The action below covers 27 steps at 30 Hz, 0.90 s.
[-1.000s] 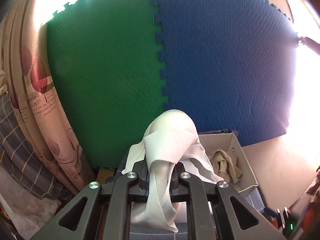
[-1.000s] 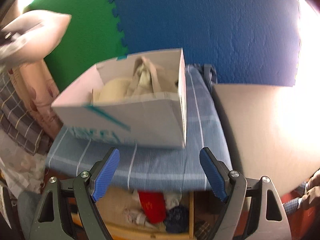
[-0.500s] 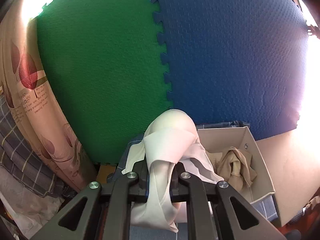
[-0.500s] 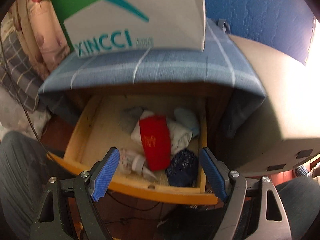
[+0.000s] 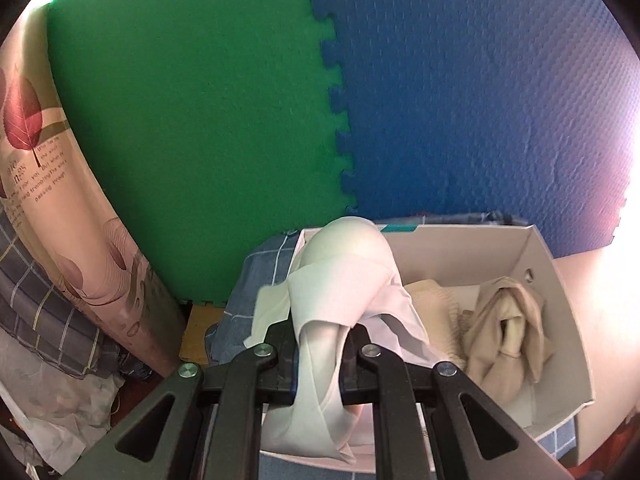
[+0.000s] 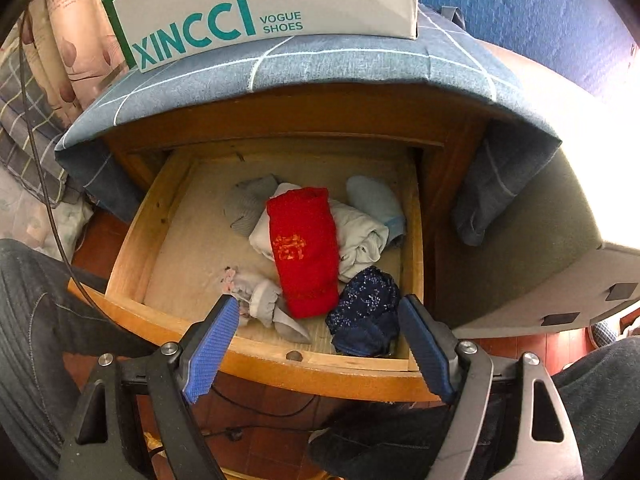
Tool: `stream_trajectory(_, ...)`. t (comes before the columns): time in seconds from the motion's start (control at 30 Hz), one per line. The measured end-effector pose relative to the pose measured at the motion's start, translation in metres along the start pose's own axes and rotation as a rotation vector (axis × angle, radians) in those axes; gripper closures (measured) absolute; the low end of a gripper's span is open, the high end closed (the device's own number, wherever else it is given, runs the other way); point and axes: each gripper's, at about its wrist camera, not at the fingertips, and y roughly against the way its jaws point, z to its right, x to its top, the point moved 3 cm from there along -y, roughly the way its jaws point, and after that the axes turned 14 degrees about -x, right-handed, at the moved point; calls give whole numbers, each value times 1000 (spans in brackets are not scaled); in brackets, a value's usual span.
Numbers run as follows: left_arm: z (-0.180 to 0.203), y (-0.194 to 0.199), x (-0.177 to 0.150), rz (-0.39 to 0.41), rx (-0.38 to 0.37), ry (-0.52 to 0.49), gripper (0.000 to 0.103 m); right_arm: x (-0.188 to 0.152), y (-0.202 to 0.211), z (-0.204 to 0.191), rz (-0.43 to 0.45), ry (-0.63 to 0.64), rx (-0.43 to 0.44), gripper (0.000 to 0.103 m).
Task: Take underwear out of drawer
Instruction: 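Lower the white underwear into the white box and open the left gripper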
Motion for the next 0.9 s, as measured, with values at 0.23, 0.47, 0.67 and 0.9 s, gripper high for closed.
stream_trajectory(0.23,-9,-32,-1,-67,27,31,91,0,-4,3,-3,-11,-1,24)
stream_trajectory(0.47,-6,-55,-2,-116,55,29,91,2,-5,6,1,-27,6,24)
stream_trajectory(0.67,-7,-63,-6,-146,55,47,91,1,-6,6,-2,-29,7,24)
stream_trajectory(0.9,-9,-68,-11,-160,40,77,87,1,-7,5,-7,-23,0,24)
